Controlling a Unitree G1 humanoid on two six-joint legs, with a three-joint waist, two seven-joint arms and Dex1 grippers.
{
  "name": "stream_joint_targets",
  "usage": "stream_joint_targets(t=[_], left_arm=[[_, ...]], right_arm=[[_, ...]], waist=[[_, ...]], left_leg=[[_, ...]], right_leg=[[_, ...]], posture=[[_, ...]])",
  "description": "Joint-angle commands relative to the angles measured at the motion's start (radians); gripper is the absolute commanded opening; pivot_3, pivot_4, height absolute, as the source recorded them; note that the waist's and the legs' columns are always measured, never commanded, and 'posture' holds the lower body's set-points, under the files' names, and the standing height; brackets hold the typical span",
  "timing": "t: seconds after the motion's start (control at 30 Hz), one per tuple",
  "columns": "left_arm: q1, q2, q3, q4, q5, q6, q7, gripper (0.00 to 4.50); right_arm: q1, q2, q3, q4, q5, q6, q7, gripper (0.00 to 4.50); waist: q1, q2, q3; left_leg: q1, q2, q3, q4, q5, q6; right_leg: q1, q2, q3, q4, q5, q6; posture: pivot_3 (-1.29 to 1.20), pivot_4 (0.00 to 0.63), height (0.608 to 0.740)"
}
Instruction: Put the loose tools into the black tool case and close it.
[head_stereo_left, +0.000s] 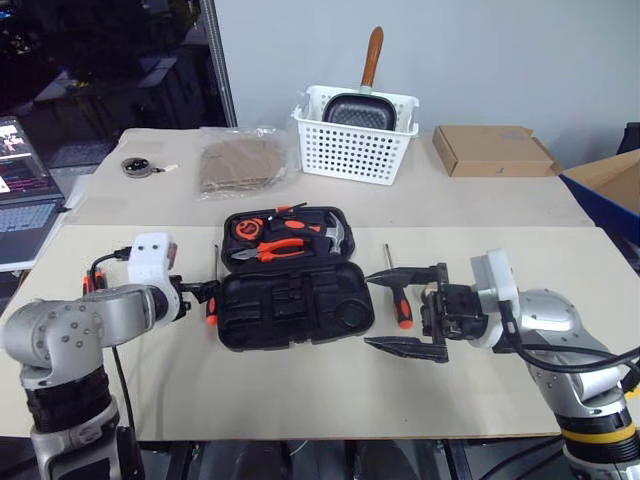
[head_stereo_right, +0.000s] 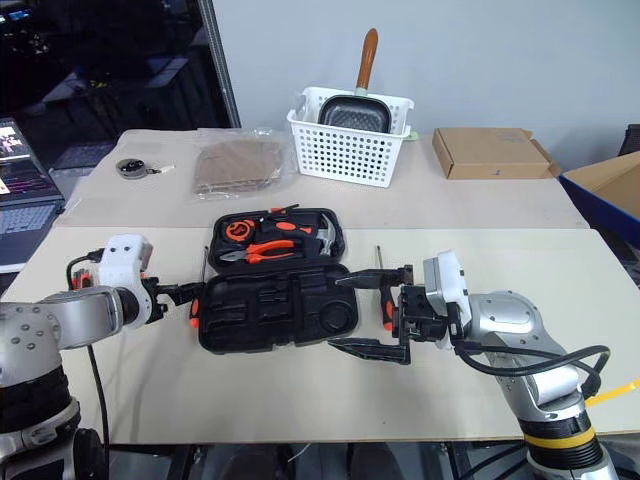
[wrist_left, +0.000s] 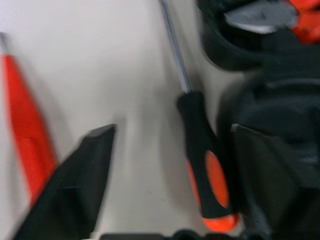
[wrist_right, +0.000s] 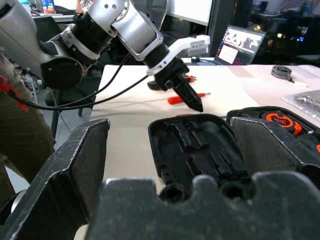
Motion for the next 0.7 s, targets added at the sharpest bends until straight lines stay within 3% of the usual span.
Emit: stream_joint_targets(t=[0.03, 0.4, 0.67, 0.7], left_arm=[[0.003, 0.001, -0.028, -0.016, 0.018, 0.004, 0.003, 3.46], [0.03, -0.122, 0.063, -0.043, 0.058, 0.004, 0.066, 3.46], [0.094, -0.104, 0.02, -0.036, 0.042, 0.004, 0.026, 3.46], [0.1, -0.1, 0.016, -0.037, 0.054, 0.004, 0.024, 3.2]], right_arm=[[0.006, -0.005, -0.03, -0.035, -0.004, -0.033, -0.007, 4.5], [0.02, -0.007, -0.034, -0.036, -0.014, -0.043, -0.016, 4.5], [0.013, -0.007, -0.028, -0.031, -0.019, -0.045, -0.019, 4.5], [0.01, -0.007, -0.028, -0.029, -0.019, -0.045, -0.019, 4.5]], waist=[[0.0, 0.0, 0.0], [0.0, 0.0, 0.0], [-0.004, 0.001, -0.001], [-0.004, 0.001, -0.001]], left_leg=[[0.0, 0.0, 0.0, 0.0, 0.0, 0.0], [0.0, 0.0, 0.0, 0.0, 0.0, 0.001], [0.0, 0.0, 0.0, 0.0, 0.0, 0.001], [0.0, 0.0, 0.0, 0.0, 0.0, 0.001]], right_leg=[[0.0, 0.0, 0.0, 0.0, 0.0, 0.0], [0.0, 0.0, 0.0, 0.0, 0.0, 0.0], [0.0, 0.001, 0.001, 0.0, 0.0, 0.0], [0.0, 0.001, 0.001, 0.0, 0.0, 0.0]], posture=[[0.0, 0.15, 0.74], [0.0, 0.15, 0.74], [0.0, 0.15, 0.74], [0.0, 0.15, 0.74]])
